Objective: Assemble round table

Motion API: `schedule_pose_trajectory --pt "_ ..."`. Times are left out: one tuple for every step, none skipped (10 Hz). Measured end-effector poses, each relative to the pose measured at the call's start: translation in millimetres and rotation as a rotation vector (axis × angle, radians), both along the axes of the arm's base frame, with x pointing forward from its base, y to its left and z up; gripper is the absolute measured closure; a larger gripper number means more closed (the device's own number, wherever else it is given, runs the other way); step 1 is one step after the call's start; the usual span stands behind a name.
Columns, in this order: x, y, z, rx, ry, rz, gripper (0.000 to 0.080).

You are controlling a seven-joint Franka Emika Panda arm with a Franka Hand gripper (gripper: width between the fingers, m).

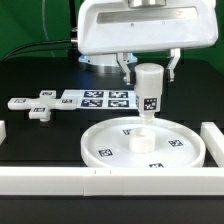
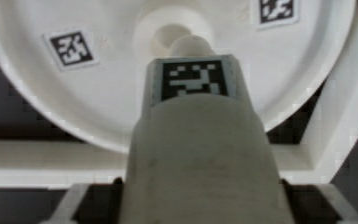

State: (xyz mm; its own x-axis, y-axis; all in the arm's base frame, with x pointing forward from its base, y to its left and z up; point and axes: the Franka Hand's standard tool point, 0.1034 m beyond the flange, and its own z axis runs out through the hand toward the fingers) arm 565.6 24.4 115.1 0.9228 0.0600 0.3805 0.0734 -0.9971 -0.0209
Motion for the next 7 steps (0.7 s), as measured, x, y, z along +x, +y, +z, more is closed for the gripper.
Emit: schedule_pose_trajectory --pt "-0.2 1.1 -0.4 0.002 0.007 0.001 0.0390" --pt "-0.2 1.1 -0.5 0.002 0.007 0.001 0.0390" --pt "-0.6 1.3 -2.2 -0.002 0.007 0.010 0.0390" --pt "-1.5 2.9 -6.6 -0.006 0.012 0.021 0.0390" --pt "-1.1 3.4 -7.2 -0.006 0.013 0.023 0.0390" --pt "-0.2 2.5 -7.8 -0.008 0.015 0.027 0.0390" --pt "-0.2 2.2 -10.5 -0.008 0.019 0.027 0.0390"
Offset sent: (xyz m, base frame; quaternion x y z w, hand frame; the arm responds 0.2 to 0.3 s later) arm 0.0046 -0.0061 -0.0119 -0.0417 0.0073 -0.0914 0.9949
